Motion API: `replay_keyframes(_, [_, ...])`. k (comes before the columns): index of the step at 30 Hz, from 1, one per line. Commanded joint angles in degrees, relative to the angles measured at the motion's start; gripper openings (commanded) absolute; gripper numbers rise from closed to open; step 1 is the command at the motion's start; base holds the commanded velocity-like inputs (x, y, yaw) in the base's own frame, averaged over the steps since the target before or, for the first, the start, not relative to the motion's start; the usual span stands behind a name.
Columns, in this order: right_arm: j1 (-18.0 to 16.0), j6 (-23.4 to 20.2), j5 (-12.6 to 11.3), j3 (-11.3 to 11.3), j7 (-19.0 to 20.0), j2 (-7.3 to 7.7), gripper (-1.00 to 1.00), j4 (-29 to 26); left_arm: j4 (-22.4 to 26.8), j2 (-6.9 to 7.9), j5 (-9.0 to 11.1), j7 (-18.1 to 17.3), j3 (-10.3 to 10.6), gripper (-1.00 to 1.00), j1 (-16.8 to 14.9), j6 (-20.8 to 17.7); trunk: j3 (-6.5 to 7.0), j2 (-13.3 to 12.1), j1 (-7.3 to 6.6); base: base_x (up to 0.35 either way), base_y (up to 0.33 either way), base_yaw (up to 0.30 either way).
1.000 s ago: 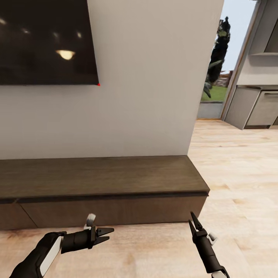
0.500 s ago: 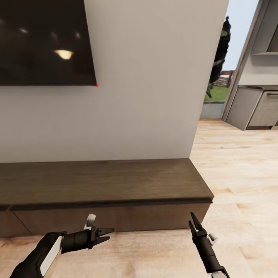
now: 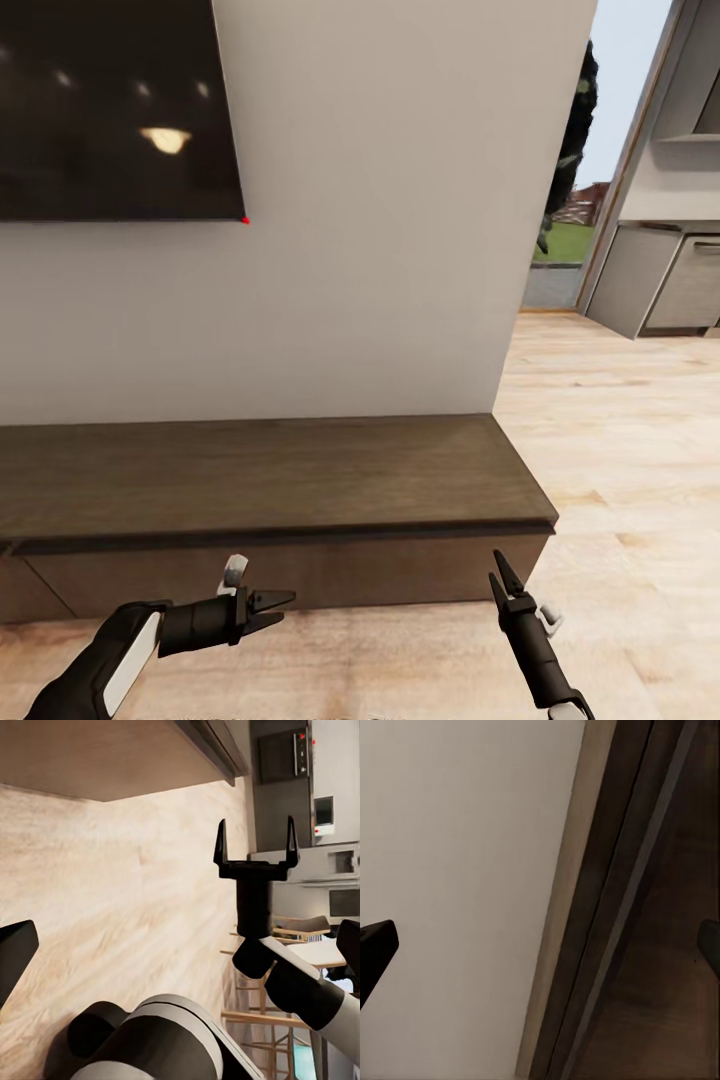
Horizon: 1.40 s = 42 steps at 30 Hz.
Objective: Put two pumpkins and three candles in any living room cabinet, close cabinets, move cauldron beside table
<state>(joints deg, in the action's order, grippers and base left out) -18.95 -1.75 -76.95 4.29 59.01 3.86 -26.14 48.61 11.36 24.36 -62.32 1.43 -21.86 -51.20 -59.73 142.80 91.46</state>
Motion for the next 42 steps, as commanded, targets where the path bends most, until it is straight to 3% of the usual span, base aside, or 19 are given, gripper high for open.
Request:
replay_keyframes(1, [0.0,-0.2,-0.4,-0.1,0.0,0.01,1.0,0.0,0.0,0.06,0.3,0.0,0.1,1.0,0.0,-0.3,-0.23,0.4,0.21,0.001,0.0,0.0])
replay_keyframes(23, [0.0,-0.2,-0.4,0.0,-1.3,0.01,1.0,0.1,0.0,-0.01,0.3,0.0,0.1,1.0,0.0,-0.3,-3.78,0.6,0.62,0.0,0.0,0.0])
replay_keyframes(42, [0.0,-0.2,-0.4,0.0,-1.4,0.06,1.0,0.1,0.0,0.06,0.3,0.1,0.1,1.0,0.0,-0.3,-3.78,0.6,0.62,0.006,0.0,0.0])
